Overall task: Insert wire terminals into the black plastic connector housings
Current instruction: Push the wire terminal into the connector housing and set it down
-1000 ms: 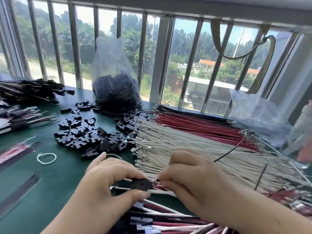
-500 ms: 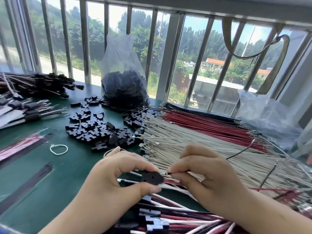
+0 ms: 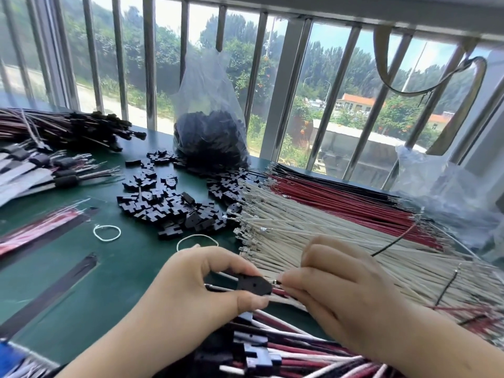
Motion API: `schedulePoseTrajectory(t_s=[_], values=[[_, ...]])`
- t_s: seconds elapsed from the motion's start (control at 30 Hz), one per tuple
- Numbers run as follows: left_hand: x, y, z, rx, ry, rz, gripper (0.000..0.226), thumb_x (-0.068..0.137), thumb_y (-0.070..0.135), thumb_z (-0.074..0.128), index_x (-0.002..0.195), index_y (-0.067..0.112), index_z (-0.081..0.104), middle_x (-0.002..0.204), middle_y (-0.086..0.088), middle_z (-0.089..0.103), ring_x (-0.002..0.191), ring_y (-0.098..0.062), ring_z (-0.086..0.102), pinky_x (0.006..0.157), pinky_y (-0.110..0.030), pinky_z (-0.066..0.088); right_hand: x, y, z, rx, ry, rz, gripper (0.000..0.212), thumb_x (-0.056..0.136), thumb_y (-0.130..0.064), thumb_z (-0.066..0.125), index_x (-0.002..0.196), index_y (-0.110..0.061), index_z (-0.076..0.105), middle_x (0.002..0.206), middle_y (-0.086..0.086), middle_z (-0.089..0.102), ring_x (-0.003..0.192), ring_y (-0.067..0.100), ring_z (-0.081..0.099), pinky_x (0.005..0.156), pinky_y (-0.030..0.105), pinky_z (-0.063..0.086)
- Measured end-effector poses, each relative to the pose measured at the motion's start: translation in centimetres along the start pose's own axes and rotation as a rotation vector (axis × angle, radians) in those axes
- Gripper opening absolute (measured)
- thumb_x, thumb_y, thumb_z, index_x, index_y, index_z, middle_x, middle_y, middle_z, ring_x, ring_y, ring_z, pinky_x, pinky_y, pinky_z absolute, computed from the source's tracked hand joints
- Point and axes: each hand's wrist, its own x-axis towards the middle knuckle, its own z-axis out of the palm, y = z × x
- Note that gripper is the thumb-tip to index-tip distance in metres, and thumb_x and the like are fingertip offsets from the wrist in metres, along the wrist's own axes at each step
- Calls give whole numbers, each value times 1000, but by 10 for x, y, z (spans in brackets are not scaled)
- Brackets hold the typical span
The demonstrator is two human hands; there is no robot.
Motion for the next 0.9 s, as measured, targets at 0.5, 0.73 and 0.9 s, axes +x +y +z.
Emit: schedulePoseTrajectory(t_s=[0.5,0.73,0.9], values=[[2,-4,5,385,81,192,37,54,67,55,89,57,59,95,42,58,99,12,52,113,-29,11,5,5,-5,367,-250,420,15,80,-12,72,76,-26,70,70,-18,54,72,-3,54,65,5,38],[2,-3,5,339,104,216,40,53,65,58,91,54,59,91,39,60,95,12,55,110,-29,16,0,-1,-2,349,-106,391,8,77,-16,69,76,-24,70,70,-16,52,67,-3,53,62,6,39],[0,-3,6,338,92,255,37,56,59,60,91,49,59,95,39,59,94,12,55,108,-34,21,2,-7,-2,280,-131,417,6,76,-18,68,73,-23,70,67,-24,45,64,-6,48,61,3,34]])
